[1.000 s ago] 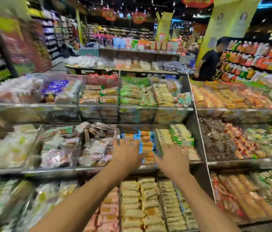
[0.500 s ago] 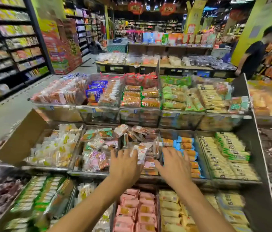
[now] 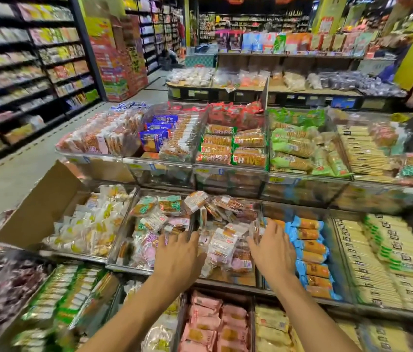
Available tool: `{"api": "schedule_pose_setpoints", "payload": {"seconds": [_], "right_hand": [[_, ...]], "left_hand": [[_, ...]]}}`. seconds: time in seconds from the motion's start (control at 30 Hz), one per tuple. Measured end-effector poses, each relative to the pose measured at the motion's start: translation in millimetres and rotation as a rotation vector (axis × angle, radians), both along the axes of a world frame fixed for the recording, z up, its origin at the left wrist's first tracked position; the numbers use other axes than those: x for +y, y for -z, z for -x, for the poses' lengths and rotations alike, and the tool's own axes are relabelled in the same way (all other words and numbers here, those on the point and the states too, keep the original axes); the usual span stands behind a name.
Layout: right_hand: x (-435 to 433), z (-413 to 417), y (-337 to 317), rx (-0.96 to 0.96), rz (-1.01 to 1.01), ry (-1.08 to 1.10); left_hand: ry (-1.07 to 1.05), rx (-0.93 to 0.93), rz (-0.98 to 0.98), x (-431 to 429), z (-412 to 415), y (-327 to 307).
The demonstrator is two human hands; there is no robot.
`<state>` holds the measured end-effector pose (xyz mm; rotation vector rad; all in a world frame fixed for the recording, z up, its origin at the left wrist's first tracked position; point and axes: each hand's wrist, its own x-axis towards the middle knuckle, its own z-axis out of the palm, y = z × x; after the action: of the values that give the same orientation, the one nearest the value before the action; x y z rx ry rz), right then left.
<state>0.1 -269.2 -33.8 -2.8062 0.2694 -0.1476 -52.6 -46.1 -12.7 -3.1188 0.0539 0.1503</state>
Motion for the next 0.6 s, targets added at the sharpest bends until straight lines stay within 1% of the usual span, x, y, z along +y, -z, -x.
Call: {"api": "schedule_pose_setpoints", "payload": {"seconds": [0.13,0.27,0.4,0.47,0.5,0.57,0.6], "right_hand": [[6,-15,12,0.034,0.031,0.027],[12,-25,25,0.053,0.104,0.067],[22,-32,31,0.028,0.001,0.143],[27,-33,32,0.015,-0.058,0.194],[29,-31,33,-0.003,-0.066,0.214],[33,-26,36,-0.082,-0.073,0.236],[37,-21,37,-0.133,-0.118,0.233]], "left_hand": [[0.016,0.043,0.007,1,-17,12],[0.089,0.058,0.018,4,-36,19],[0.162,0.058,0.067,11,-48,27],[0.182,0.046,0.155,19,-55,33],[0.196,0.031,0.237,23,-58,36],[0.2,0.008,0.47,29,-61,43],[0.176,0.008,0.604,30,-62,45]]}}
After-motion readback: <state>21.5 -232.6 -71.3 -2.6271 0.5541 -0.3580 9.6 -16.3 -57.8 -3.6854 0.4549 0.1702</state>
